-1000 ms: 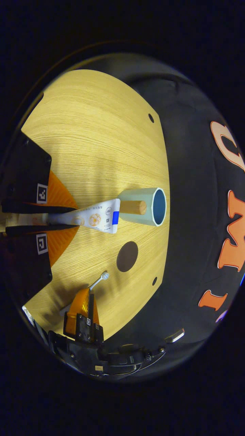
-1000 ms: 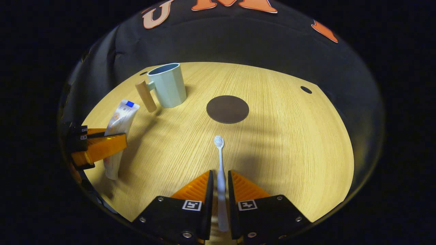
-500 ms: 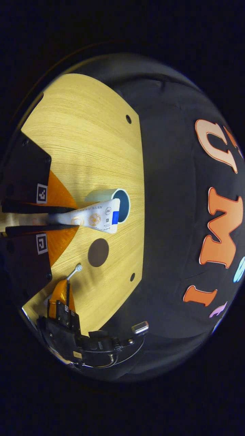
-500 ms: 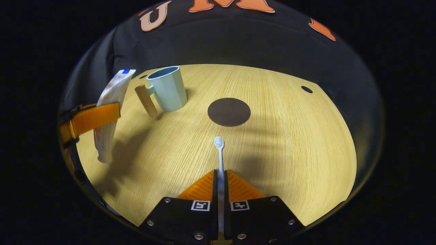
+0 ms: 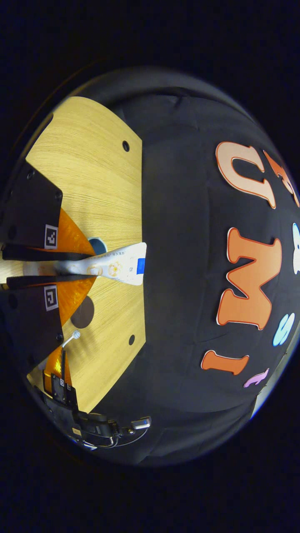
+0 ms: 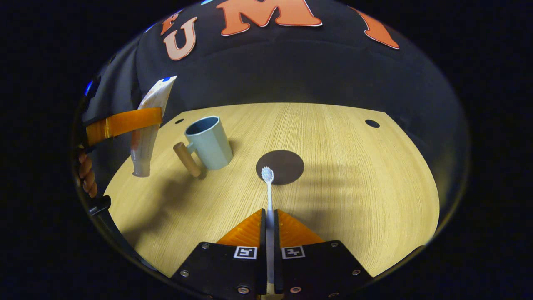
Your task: Put the toothbrush and toothpaste on the desktop into the cup, then pick up the cup and place it on the coaster on the desktop.
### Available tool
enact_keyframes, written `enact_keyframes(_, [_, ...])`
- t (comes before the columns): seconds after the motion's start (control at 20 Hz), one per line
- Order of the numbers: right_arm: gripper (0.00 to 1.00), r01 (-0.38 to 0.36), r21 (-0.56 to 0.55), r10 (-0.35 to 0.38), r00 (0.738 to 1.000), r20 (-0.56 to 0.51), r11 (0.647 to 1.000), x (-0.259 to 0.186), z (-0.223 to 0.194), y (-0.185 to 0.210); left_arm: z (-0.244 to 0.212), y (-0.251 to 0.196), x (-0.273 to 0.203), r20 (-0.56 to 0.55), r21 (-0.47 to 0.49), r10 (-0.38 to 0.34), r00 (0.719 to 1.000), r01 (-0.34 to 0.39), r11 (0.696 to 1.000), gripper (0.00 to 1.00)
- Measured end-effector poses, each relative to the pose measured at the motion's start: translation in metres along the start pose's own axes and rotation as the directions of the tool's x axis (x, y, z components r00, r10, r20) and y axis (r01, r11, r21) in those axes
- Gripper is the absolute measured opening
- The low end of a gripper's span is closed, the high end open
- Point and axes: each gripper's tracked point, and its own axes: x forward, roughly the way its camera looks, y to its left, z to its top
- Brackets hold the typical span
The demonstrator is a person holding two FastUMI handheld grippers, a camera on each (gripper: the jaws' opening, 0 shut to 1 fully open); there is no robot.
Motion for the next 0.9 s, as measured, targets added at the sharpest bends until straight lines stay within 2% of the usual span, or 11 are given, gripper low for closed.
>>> enact_keyframes(0.5, [0.07,0.022,0.022,-0.023,0.997,0.080,1.000,0.006,0.044,-0.011,0.062,0.003,0.062,0.143,0.055,-0.017,0.990,0.009,0.998,0.18])
enact_keyframes(0.65, [0.07,0.029,0.025,-0.032,0.994,0.102,0.999,0.005,0.053,-0.015,0.067,0.000,0.080,0.179,0.057,-0.039,0.983,0.029,0.998,0.18])
enact_keyframes(0.9, [0.07,0.012,0.021,-0.015,0.993,0.115,1.000,0.010,0.061,-0.010,0.057,0.012,0.101,0.184,0.022,-0.028,0.982,0.024,0.999,0.18])
